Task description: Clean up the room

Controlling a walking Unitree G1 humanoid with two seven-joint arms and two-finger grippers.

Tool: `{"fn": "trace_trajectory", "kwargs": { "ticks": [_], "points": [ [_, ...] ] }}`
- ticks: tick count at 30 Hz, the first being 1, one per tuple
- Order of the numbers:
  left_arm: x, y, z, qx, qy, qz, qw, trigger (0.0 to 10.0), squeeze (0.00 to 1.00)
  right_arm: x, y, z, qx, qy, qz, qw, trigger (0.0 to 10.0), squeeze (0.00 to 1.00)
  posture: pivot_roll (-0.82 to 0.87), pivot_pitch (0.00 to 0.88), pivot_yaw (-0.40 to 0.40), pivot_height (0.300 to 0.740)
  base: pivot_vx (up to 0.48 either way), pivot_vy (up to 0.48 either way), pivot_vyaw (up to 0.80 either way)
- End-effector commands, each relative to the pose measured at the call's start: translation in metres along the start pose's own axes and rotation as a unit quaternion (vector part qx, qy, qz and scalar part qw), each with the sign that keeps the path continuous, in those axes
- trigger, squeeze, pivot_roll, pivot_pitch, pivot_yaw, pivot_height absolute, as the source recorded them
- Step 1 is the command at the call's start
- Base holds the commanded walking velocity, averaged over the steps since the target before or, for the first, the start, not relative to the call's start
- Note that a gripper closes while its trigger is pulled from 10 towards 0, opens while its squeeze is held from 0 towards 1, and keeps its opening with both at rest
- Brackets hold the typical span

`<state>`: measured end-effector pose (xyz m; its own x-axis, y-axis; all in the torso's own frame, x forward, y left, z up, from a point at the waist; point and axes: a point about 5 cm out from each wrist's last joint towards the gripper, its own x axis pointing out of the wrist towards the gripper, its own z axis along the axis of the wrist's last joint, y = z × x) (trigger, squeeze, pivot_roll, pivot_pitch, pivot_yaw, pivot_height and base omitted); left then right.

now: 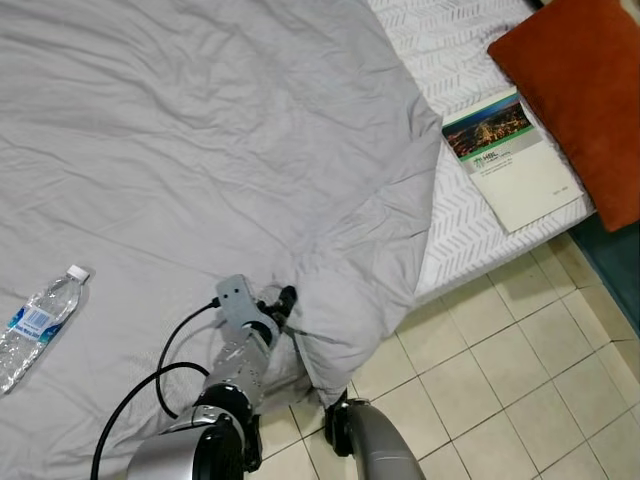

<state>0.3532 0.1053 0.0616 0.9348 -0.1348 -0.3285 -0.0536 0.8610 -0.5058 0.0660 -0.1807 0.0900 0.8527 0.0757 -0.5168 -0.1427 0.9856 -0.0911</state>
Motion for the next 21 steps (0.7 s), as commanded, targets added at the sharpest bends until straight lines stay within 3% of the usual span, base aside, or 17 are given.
{"fn": "trace_trajectory", "kwargs": {
  "ticks": [1,5,15,18,19,20,21],
  "points": [
    [-0.005,-0.001,-0.028,0.008,0.057,0.002,0.998,0.0,0.0,-0.007,0.001,-0.008,0.001,0.026,-0.003,1.0,10.0,0.0,-0.39,0.636,-0.162,0.74,0.0,0.0,0.0],
    [-0.004,0.0,-0.026,0.039,0.062,0.002,0.997,0.0,0.0,-0.008,0.002,-0.011,0.008,0.032,-0.006,0.999,10.0,0.0,-0.37,0.641,-0.147,0.74,0.0,0.0,0.0],
    [-0.007,0.011,-0.027,0.042,0.065,0.023,0.997,0.0,0.0,-0.002,0.003,-0.013,0.009,0.03,-0.005,0.999,10.0,0.0,-0.35,0.625,-0.134,0.74,0.0,0.0,0.0],
    [-0.006,0.008,-0.024,0.07,0.06,0.002,0.996,0.0,0.0,0.012,-0.001,-0.018,0.007,0.026,-0.011,1.0,10.0,0.0,-0.32,0.566,-0.1,0.74,0.0,0.0,0.0],
    [-0.004,0.002,-0.015,0.127,0.043,-0.035,0.99,0.0,0.0,0.023,-0.004,-0.011,0.011,0.005,-0.021,1.0,10.0,0.0,-0.28,0.479,-0.07,0.74,0.0,0.0,0.0],
    [-0.004,0.002,-0.015,0.127,0.043,-0.035,0.99,0.0,0.0,0.023,-0.004,-0.011,0.011,0.005,-0.021,1.0,10.0,0.0,-0.28,0.479,-0.07,0.74,0.0,0.0,0.0],
    [-0.003,0.002,-0.011,0.166,0.038,-0.05,0.984,0.0,0.0,0.032,-0.007,-0.007,0.013,-0.011,-0.025,1.0,10.0,0.0,-0.27,0.451,-0.056,0.74,0.0,0.0,0.0]
  ]
}}
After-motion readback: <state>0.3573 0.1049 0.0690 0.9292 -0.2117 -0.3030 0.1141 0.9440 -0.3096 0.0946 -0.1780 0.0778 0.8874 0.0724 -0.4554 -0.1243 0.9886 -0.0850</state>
